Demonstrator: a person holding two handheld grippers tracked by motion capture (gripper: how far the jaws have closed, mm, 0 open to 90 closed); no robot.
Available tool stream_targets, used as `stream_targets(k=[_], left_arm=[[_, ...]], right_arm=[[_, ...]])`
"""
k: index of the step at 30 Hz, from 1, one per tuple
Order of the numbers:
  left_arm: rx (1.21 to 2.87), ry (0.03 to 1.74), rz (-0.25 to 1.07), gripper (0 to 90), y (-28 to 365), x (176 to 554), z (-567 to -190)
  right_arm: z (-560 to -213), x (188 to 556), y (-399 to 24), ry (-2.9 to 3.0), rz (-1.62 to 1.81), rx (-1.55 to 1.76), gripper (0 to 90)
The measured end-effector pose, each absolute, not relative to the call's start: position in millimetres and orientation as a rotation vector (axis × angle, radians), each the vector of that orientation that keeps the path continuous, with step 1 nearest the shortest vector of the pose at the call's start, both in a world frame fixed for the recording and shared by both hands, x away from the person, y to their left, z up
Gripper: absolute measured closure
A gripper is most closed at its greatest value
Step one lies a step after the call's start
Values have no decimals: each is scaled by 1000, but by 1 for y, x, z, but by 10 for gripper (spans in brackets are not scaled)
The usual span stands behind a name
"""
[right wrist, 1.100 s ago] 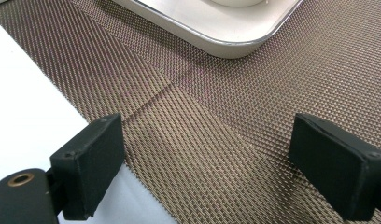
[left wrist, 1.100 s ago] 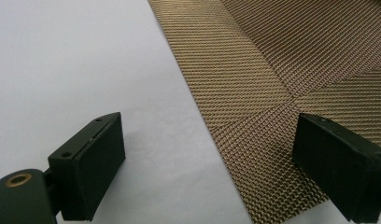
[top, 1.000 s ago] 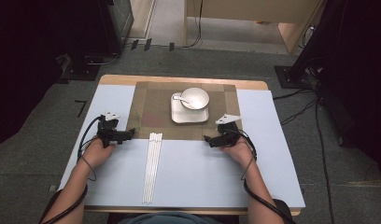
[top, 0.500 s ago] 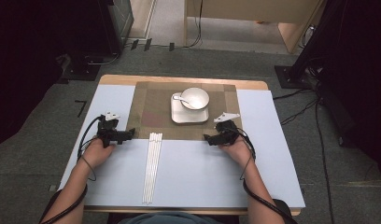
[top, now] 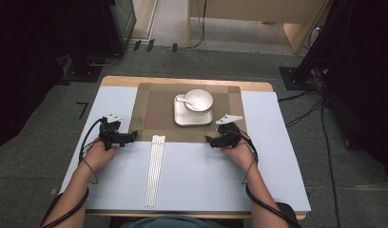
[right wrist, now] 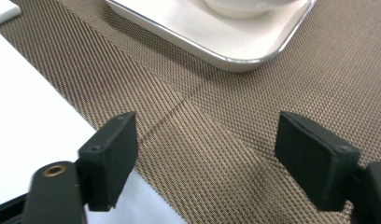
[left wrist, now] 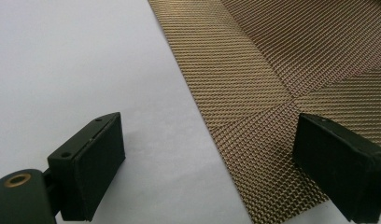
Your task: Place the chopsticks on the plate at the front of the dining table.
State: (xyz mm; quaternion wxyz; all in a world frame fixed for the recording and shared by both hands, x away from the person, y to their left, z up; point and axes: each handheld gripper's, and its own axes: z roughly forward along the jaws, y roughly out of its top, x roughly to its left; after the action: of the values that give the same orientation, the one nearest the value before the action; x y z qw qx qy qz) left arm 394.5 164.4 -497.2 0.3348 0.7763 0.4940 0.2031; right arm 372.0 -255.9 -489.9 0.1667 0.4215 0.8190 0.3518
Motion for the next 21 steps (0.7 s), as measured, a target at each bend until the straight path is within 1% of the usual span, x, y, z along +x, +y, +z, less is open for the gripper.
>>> stream_targets(k=[1,21], left_arm=[[2025,1289,530,89,164,395,-497],[2027,1289,530,89,164,395,-497]], right_arm=[[-488,371,-255,2329,1009,1187,241],[-487,369,-240,2342,1023,1171,245]])
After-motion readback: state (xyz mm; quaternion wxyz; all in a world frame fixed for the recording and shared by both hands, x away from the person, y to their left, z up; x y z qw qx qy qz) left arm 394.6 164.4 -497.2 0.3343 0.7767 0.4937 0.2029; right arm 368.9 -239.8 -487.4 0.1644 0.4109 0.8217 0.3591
